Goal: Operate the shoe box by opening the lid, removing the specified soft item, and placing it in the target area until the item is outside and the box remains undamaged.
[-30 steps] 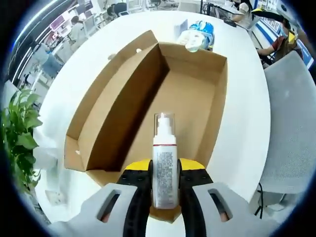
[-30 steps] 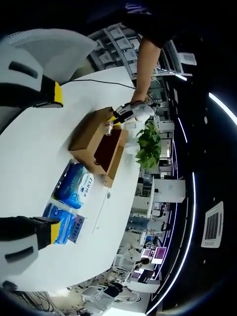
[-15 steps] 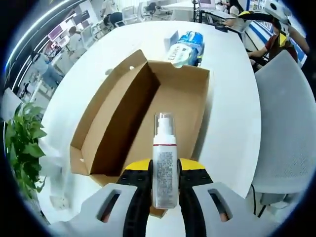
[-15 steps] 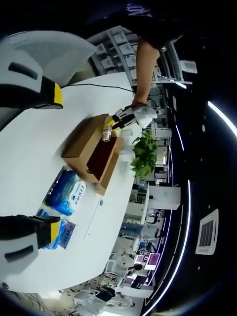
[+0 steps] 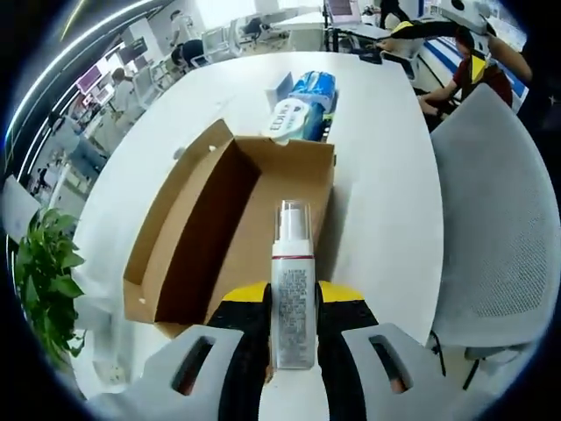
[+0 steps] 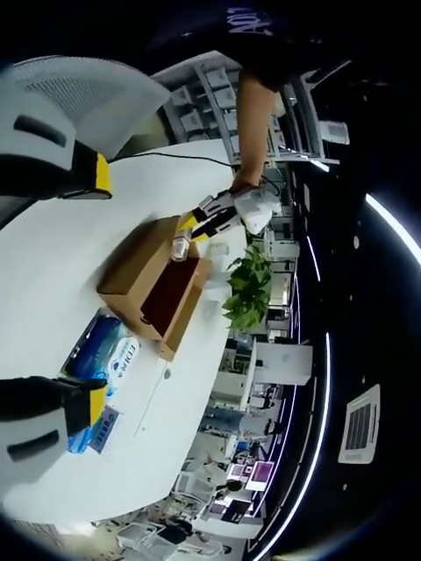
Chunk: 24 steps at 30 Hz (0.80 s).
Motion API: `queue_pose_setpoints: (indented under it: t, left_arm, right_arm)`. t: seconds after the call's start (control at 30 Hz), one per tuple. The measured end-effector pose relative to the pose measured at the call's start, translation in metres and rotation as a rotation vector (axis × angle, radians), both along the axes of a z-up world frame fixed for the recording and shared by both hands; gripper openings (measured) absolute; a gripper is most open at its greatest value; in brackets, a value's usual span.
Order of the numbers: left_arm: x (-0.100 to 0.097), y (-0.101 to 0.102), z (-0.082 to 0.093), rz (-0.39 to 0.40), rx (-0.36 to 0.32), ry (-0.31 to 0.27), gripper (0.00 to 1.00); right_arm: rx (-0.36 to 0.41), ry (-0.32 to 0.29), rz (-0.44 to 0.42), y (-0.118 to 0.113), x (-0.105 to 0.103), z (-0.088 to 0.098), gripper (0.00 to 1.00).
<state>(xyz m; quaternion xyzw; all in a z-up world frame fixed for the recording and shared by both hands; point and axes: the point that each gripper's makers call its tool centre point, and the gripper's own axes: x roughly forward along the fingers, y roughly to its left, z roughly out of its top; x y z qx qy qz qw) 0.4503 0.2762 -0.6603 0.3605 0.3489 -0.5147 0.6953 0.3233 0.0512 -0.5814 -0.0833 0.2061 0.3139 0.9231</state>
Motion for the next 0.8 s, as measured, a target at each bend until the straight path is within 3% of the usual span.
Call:
queue_pose_setpoints:
  t: [0.23,0.5,0.8]
  left_arm:
    - [-0.015,-0.016,0.005,-0.050,-0.036,-0.002,0.18]
    - [-0.037,-0.042,0.010,-0.152,-0.093,0.017,0.18]
    - [-0.051,-0.056,0.010,-0.215,-0.122,0.034,0.18]
  right_arm:
    - [-0.005,-0.047,0.066,0.017,0.001,0.003,0.73]
    - [-0.010,-0.048,0.115,0.028,0.000,-0.001,0.68]
    - [-0.012,-0.036,0.164,0.039,0.000,-0.005,0.63]
